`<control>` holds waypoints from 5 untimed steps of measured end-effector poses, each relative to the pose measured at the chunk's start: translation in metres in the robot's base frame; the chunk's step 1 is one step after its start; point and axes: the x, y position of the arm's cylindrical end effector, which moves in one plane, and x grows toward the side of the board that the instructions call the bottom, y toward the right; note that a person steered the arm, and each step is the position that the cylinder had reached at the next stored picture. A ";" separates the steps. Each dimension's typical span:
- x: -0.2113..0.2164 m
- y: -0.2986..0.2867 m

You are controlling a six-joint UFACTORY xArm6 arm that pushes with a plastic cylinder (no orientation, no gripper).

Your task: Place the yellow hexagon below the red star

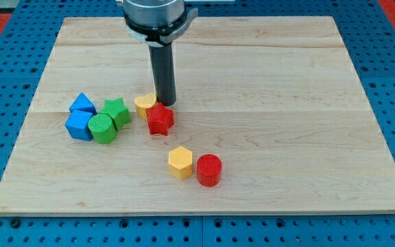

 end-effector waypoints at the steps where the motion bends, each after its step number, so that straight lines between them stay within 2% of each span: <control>1: 0.002 0.019; 2: 0.029 0.059; 3: 0.080 0.081; 4: 0.134 0.079; 5: 0.145 0.051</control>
